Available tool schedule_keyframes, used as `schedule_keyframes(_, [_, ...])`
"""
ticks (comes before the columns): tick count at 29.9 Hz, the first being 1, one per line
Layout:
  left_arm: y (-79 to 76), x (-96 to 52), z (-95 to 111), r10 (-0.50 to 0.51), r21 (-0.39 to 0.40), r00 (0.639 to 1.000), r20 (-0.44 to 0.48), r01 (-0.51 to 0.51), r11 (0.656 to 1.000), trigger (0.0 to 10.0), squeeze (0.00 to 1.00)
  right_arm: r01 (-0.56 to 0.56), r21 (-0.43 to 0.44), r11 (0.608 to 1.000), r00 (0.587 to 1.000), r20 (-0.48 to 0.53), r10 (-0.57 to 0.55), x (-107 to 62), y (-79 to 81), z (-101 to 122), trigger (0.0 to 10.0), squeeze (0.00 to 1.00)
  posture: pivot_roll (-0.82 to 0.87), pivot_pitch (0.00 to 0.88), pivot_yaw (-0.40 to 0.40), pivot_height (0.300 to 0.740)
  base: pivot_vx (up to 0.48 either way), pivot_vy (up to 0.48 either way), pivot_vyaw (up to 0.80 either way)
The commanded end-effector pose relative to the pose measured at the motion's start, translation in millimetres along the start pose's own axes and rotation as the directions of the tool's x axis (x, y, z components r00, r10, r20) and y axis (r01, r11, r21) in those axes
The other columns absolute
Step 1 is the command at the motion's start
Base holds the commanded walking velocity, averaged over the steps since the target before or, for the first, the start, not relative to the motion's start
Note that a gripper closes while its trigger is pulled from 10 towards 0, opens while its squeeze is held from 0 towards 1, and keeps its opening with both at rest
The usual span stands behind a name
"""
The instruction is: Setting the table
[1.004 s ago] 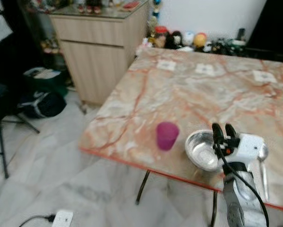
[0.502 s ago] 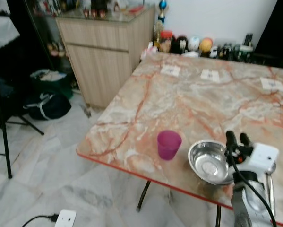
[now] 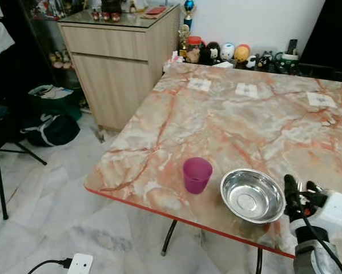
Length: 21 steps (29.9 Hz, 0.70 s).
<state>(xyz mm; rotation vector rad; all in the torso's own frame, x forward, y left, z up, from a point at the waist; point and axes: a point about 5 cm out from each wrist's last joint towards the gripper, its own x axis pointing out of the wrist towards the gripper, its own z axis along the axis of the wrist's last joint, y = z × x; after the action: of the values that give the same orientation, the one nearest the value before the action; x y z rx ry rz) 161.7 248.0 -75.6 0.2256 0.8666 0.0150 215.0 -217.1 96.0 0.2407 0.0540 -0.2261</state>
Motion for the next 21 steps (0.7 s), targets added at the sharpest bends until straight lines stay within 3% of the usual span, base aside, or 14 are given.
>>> schedule_keyframes(1, [-0.8, -0.4, -3, -0.005, 0.02, 1.0, -0.018, 0.005, 1.0, 10.0, 0.0, -0.016, -0.001, 1.0, 1.0, -0.026, 0.016, -0.1, 1.0, 1, 10.0, 0.0, 0.0, 0.0, 0.001, 0.74, 0.0, 0.0, 0.0])
schedule_keyframes(10, [0.3, -0.9, -4, -0.007, 0.029, 1.0, -0.02, 0.008, 1.0, 10.0, 0.0, 0.032, 0.023, 0.999, 0.996, -0.083, -0.03, -3.5, -5.8, -9, 10.0, 0.0, 0.01, 0.0, 0.002, 0.74, 0.0, 0.0, 0.0])
schedule_keyframes(15, [2.6, -1.6, -5, -0.008, 0.038, 1.0, -0.024, 0.009, 0.999, 10.0, 0.0, 0.093, 0.191, 0.977, 0.992, -0.102, -0.075, -6.0, -14.7, -6, 10.0, 0.0, 0.01, 0.0, 0.005, 0.74, 0.0, 0.0, 0.0])
schedule_keyframes(21, [5.9, -2.8, -7, -0.007, 0.044, 1.0, -0.03, 0.008, 0.999, 10.0, 0.0, 0.07, 0.287, 0.955, 0.991, -0.126, -0.034, -5.7, -17.2, -6, 10.0, 0.0, 0.01, 0.0, 0.007, 0.74, 0.0, 0.0, 0.0])
